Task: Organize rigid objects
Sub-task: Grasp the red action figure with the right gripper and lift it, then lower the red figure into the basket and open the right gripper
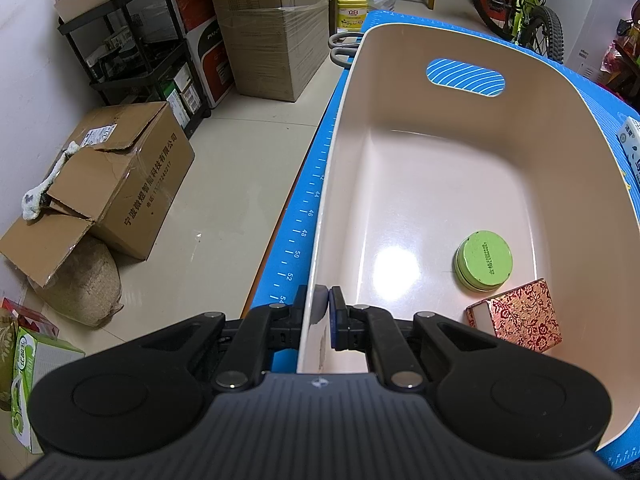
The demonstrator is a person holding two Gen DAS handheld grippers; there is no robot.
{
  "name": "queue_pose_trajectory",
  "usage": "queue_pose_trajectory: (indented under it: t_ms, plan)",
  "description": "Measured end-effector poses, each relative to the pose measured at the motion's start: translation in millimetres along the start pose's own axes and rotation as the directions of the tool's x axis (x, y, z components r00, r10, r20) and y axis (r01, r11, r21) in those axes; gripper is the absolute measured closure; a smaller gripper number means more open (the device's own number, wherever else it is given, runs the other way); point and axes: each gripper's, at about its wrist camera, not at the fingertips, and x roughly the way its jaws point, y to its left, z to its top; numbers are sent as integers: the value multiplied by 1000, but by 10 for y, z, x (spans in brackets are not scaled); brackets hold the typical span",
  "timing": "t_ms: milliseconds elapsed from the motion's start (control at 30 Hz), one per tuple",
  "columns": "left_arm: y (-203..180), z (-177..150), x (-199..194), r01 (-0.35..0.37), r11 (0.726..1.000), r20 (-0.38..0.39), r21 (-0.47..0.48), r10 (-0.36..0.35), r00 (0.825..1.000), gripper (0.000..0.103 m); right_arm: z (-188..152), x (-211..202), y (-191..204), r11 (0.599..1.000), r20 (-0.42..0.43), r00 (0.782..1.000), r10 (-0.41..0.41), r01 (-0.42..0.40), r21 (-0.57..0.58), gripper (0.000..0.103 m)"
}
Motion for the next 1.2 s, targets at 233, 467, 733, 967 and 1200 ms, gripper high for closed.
queue_pose_trajectory:
  t_ms: [233,467,733,967,1200]
  plan:
    - [-18,2,8,-6,1000,0,7,6,1000,91,-105,152,535,992,-37,995,94,-97,-81,67]
    - [-34,10,9,-10,1000,0,12,10,1000,91,-320,312,975,970,-109,983,147,-165,-180,68]
    - [-41,14,7,-8,1000,-1,15,8,1000,91,-586,459,1370,939,-200,968,151,-204,-277,69]
    - [-49,14,12,-10,1000,0,18,10,1000,91,-760,659,1440,933,-326,940,98,-201,-300,69]
    - [-53,15,17,-11,1000,0,19,11,1000,91,-783,730,1402,942,-401,912,83,-203,-267,69]
